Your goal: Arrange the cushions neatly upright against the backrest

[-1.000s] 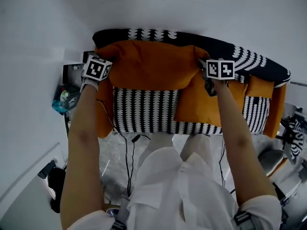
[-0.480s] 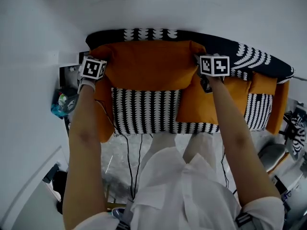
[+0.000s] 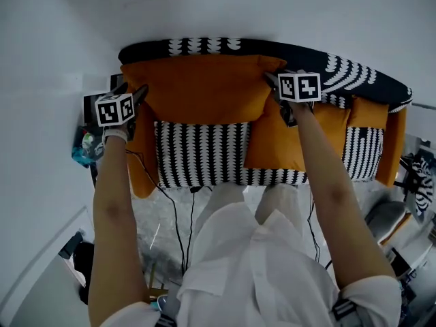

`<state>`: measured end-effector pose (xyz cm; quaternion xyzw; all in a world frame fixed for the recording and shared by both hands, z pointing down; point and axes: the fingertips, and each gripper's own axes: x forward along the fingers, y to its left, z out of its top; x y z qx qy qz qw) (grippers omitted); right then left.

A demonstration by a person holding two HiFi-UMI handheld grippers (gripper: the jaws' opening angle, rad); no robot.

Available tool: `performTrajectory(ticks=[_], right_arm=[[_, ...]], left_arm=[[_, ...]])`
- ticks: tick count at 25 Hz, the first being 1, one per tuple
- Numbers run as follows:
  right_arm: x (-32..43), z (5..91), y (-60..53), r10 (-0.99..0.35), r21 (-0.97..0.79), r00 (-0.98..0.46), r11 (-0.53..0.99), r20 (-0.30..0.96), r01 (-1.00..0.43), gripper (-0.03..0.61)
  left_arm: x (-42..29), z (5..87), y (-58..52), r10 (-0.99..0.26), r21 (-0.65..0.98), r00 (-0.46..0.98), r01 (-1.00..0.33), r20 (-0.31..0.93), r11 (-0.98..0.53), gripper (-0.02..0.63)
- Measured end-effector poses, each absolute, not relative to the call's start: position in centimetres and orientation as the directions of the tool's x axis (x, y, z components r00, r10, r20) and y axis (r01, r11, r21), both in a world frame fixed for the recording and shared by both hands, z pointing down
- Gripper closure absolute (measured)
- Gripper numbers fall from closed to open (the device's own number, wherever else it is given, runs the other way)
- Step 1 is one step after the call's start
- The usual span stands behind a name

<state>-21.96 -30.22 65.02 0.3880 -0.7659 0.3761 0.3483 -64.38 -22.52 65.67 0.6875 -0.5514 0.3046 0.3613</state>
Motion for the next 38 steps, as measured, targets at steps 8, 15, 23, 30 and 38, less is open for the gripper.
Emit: performTrajectory(ticks=[8, 15, 23, 30, 38], right_arm=[[-16.5, 61.9, -28.6, -0.379, -0.278, -0.453, 0.434, 0.807, -0.857, 0.436], [-5.7, 63.1, -24.4, -0.339, -0.284, -0.426, 0.395, 0.839, -0.874, 0.416], [7.5, 67.2, -19.5, -0.292, -0.284, -0.378, 0.318, 0.879, -0.905, 0.397], [16.4, 72.5, -15.7, -0.226, -0.283, -0.343, 0.259, 0.912, -0.923, 0.383], [22.4, 78.4, -14.0, -0.159, -0.255, -0.286, 0.194, 0.945, -0.947, 0.376]], left_arm=[[-51.3, 59.2, -22.5, -0.613, 0.274, 0.371, -0.929, 0.697, -0.250, 0.297], [-35.8, 59.6, -17.6, -0.529, 0.404, 0.527, -0.850, 0.665, -0.339, 0.337], [-22.5, 65.9, -13.5, -0.399, 0.456, 0.561, -0.826, 0.726, -0.332, 0.337], [-15.0, 71.6, -11.5, -0.292, 0.454, 0.554, -0.821, 0.779, -0.347, 0.334], [-12.6, 77.1, -10.5, -0.200, 0.399, 0.482, -0.849, 0.853, -0.346, 0.334]])
